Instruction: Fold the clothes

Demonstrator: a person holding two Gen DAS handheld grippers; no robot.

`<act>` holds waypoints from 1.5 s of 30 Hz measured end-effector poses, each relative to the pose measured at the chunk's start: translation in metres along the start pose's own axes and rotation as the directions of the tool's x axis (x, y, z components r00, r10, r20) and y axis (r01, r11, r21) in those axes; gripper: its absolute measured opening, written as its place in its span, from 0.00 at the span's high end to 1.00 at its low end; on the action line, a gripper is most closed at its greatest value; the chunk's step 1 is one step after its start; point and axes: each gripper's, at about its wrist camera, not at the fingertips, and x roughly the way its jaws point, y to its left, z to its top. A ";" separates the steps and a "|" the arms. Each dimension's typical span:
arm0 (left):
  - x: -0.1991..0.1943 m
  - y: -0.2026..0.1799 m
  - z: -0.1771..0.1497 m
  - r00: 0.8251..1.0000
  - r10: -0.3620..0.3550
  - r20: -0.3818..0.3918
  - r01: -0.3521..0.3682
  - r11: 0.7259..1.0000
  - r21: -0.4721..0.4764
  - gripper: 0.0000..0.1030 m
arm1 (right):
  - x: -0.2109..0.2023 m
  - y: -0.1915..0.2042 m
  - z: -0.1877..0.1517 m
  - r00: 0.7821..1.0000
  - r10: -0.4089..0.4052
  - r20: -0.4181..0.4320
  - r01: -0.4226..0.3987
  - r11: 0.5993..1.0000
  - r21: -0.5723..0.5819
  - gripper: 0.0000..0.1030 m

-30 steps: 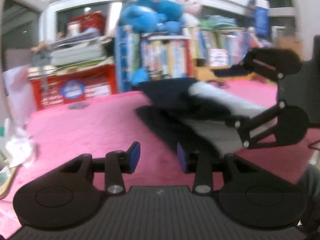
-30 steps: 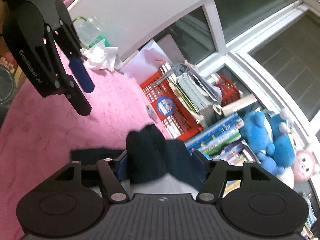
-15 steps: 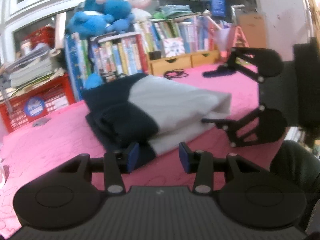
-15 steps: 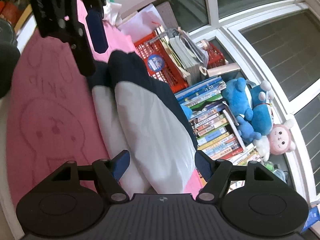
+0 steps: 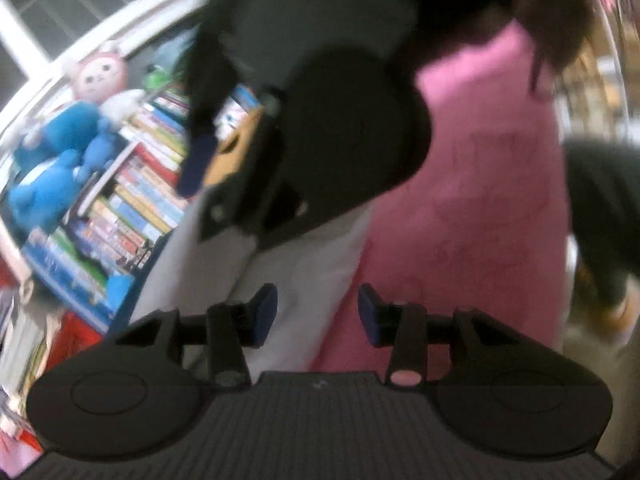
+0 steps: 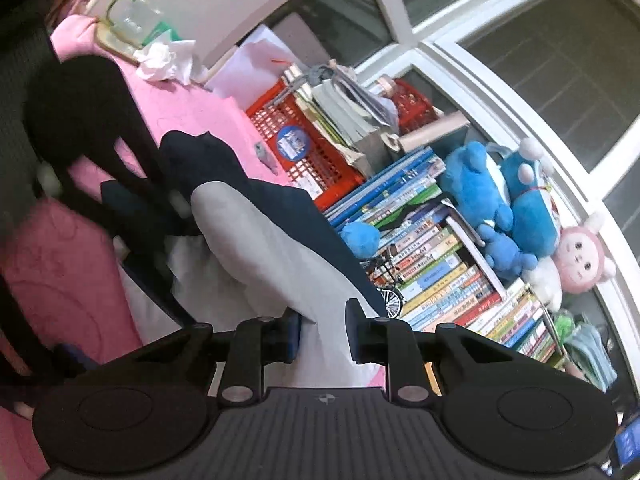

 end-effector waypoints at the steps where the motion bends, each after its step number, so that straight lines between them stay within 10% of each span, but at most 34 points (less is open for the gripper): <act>1: 0.003 0.002 0.000 1.000 0.000 0.000 0.000 1.000 -0.010 0.61 | 0.000 -0.001 0.001 1.000 0.010 0.001 -0.010 1.000 -0.003 0.77; 6: 0.008 0.025 -0.003 0.999 -0.044 0.009 0.045 0.991 -0.127 0.66 | -0.035 -0.006 -0.017 0.997 0.072 0.040 -0.070 0.996 -0.048 0.57; 16: -0.009 0.054 -0.001 0.993 -0.106 0.061 0.117 0.965 -0.234 0.66 | -0.052 0.032 -0.055 0.985 0.163 -0.052 -0.171 0.916 -0.362 0.65; 30: 0.002 0.019 -0.003 0.999 -0.054 0.002 0.054 0.997 0.053 0.67 | 0.000 0.050 -0.049 0.998 0.026 -0.054 -0.046 0.907 -0.419 0.89; 33: 0.011 0.014 -0.005 1.000 0.029 -0.011 -0.028 0.991 0.133 0.89 | -0.004 0.041 -0.047 0.997 0.042 -0.063 -0.064 0.909 -0.413 0.89; 37: 0.008 0.022 -0.004 1.000 0.029 0.005 -0.030 0.996 0.087 0.92 | -0.002 0.050 -0.052 0.997 0.031 -0.072 -0.061 0.884 -0.463 0.71; 45: -0.001 0.024 -0.030 0.994 -0.015 -0.106 0.026 0.994 0.102 0.96 | 0.018 0.046 -0.044 0.990 0.040 -0.135 -0.090 0.917 -0.388 0.91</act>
